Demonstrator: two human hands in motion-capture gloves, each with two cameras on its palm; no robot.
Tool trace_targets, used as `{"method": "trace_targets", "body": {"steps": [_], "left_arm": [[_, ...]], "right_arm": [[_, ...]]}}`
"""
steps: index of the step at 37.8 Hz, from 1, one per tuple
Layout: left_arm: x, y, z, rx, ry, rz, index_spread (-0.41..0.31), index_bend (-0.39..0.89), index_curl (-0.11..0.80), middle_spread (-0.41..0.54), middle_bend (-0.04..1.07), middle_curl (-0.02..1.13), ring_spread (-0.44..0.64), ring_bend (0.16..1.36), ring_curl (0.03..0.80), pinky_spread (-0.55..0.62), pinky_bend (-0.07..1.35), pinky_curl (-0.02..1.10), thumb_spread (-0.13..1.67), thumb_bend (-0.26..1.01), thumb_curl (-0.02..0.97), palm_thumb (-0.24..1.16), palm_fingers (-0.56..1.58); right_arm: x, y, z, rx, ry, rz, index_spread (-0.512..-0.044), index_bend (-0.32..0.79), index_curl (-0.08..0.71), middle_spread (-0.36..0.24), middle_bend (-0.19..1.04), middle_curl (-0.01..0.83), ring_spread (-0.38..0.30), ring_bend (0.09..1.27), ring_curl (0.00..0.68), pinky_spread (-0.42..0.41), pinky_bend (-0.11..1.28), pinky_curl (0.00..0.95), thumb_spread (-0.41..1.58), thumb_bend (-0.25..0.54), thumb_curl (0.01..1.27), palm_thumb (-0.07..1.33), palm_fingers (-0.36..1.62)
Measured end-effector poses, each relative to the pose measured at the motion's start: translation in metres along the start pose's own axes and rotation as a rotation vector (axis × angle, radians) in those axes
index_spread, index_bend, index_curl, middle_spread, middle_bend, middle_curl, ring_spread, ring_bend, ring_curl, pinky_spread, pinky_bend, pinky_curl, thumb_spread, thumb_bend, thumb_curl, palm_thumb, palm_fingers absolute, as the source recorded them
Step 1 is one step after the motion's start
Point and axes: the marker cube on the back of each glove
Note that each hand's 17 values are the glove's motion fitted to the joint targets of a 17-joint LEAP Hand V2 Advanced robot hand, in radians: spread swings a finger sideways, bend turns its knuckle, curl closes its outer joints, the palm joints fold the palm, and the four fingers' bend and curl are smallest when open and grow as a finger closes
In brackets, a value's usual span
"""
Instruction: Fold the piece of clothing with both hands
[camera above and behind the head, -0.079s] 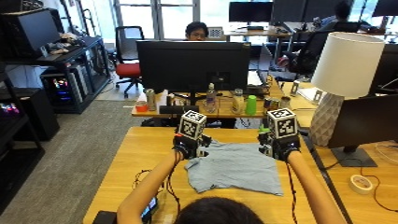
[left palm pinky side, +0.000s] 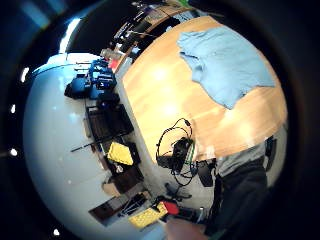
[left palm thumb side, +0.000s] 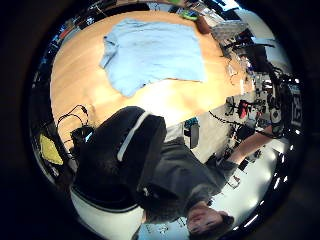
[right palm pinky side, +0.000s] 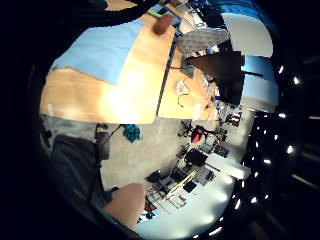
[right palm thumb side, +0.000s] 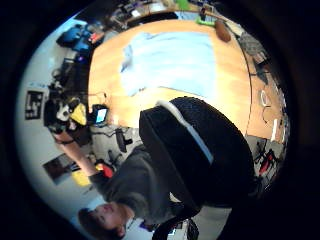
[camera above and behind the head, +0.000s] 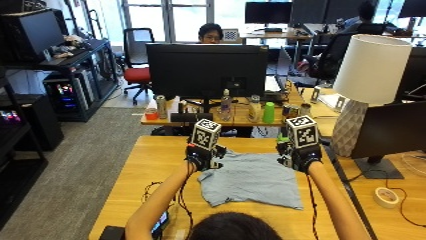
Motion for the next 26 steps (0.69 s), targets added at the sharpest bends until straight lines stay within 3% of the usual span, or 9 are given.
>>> {"method": "trace_targets", "body": {"steps": [5, 10, 18, 26], "left_arm": [[0.000, -0.004, 0.004, -0.018, -0.027, -0.020, -0.041, 0.12, 0.069, 0.146, 0.17, 0.09, 0.26, 0.53, 0.159, 0.32, 0.41, 0.16, 0.76, 0.03, 0.069, 0.12, 0.13], [0.001, -0.005, 0.005, -0.021, -0.037, -0.028, -0.046, 0.12, 0.097, 0.166, 0.19, 0.13, 0.29, 0.57, 0.185, 0.37, 0.43, 0.19, 0.89, 0.01, 0.098, 0.12, 0.10], [-0.001, -0.007, 0.012, -0.060, 0.005, -0.026, -0.049, 0.14, 0.139, 0.181, 0.19, 0.17, 0.32, 0.60, 0.208, 0.40, 0.45, 0.23, 0.99, -0.02, 0.138, 0.12, 0.07], [-0.003, -0.005, 0.009, -0.037, 0.012, -0.037, -0.049, 0.13, 0.164, 0.187, 0.19, 0.21, 0.33, 0.63, 0.225, 0.41, 0.47, 0.25, 0.99, -0.03, 0.167, 0.09, 0.04]], "right_arm": [[0.006, 0.004, 0.002, -0.017, -0.032, -0.010, -0.287, 0.12, 0.110, -0.064, 0.23, 0.140, -0.006, 0.38, 0.153, 0.145, 0.47, 0.199, 0.85, 0.145, 0.06, 0.25, 0.38], [0.018, -0.001, 0.010, -0.023, -0.032, 0.019, -0.322, 0.12, 0.133, -0.072, 0.24, 0.182, -0.007, 0.40, 0.182, 0.164, 0.48, 0.231, 1.01, 0.117, 0.07, 0.24, 0.36], [0.034, -0.005, 0.013, 0.022, 0.087, 0.095, -0.345, 0.11, 0.155, -0.074, 0.24, 0.233, -0.008, 0.43, 0.219, 0.173, 0.48, 0.262, 1.14, 0.091, 0.10, 0.25, 0.36], [0.048, 0.001, 0.031, -0.007, 0.007, 0.060, -0.349, 0.11, 0.166, -0.078, 0.25, 0.272, -0.022, 0.48, 0.252, 0.169, 0.48, 0.283, 1.20, 0.070, 0.13, 0.28, 0.38]]}}
